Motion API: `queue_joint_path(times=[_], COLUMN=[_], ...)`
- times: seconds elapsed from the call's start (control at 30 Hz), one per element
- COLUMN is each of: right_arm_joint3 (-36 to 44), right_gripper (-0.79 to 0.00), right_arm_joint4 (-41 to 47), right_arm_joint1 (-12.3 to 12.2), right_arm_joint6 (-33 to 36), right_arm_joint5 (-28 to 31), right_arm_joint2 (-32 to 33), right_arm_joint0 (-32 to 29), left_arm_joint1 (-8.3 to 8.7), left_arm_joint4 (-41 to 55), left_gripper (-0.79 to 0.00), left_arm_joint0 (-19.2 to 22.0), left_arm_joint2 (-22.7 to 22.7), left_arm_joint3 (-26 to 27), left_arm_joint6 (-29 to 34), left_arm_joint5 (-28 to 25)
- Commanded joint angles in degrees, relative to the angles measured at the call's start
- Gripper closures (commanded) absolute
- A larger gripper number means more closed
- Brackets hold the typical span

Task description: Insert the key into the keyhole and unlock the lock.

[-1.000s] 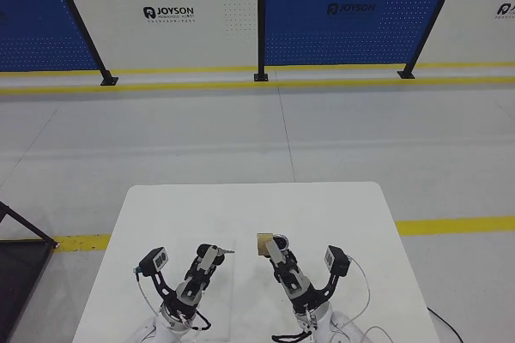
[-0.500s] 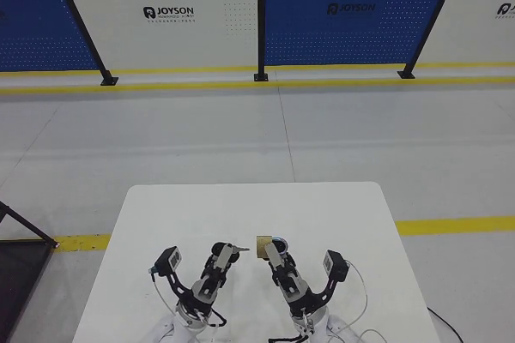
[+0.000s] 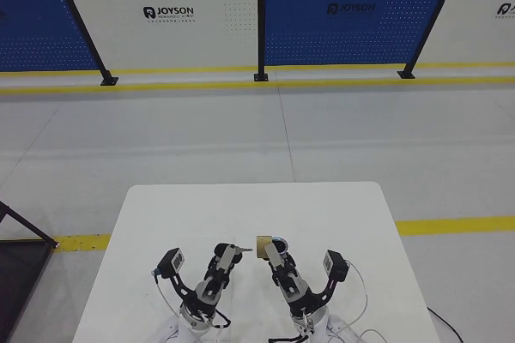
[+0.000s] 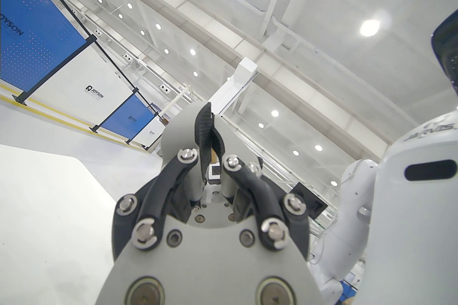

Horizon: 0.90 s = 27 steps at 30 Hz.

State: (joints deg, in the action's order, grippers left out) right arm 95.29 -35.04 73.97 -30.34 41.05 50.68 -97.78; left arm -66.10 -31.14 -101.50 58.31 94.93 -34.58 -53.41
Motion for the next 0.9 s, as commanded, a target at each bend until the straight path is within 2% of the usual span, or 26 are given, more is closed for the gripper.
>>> queue_joint_path(times=[0.0,0.87], right_arm_joint3=[0.0,0.0], right_gripper=[0.000,0.000], right_arm_joint4=[0.0,0.0], right_arm_joint1=[0.0,0.0], right_arm_joint6=[0.0,0.0], right_arm_joint5=[0.0,0.0], right_arm_joint2=[0.0,0.0], right_arm_joint0=[0.0,0.0], left_arm_joint1=[-0.26,-2.29], left_arm_joint4=[-0.1,0.2], left_gripper=[0.000,0.000], left_arm_joint0=[0.2,0.7], left_arm_joint2=[-0.2,-0.3], left_arm_joint3=[-0.2,-1.0], left_arm_joint6=[-0.1,1.1], left_arm_joint5=[0.2,0.8])
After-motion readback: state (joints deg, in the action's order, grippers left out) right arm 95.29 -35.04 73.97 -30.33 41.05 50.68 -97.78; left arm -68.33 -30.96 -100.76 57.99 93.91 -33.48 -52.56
